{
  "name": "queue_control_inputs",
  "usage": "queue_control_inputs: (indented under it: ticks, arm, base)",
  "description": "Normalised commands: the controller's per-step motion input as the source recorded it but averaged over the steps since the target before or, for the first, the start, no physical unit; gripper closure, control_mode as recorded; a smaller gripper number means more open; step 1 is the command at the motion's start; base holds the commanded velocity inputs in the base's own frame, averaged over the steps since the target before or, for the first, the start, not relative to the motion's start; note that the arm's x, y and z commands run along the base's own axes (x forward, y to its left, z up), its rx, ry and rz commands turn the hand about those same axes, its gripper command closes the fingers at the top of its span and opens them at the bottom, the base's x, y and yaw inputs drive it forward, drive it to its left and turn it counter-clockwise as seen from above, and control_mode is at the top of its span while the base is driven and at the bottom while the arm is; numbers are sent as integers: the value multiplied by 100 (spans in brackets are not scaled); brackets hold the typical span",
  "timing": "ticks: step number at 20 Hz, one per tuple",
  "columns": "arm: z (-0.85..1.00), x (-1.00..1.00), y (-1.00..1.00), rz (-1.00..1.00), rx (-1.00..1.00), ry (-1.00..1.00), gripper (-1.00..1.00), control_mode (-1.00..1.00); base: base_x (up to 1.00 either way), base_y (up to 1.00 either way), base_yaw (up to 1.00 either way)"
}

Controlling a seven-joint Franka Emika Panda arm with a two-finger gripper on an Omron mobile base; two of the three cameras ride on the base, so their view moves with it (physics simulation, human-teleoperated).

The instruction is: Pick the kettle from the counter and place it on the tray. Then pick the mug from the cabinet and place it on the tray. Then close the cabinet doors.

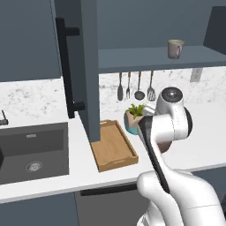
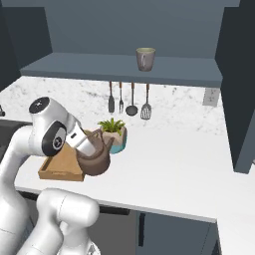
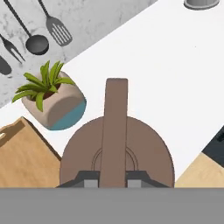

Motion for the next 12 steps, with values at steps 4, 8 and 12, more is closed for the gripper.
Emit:
queue_control_inputs:
  ticks: [4, 8, 12]
  arm:
    - [5, 15, 47, 3, 0, -10, 100, -100]
    - [0, 26, 54, 7, 0, -4, 100, -100]
    - [1, 24, 58, 10, 0, -1, 100, -100]
  base:
    - [0, 0, 0]
    - [0, 0, 0]
    - [0, 0, 0]
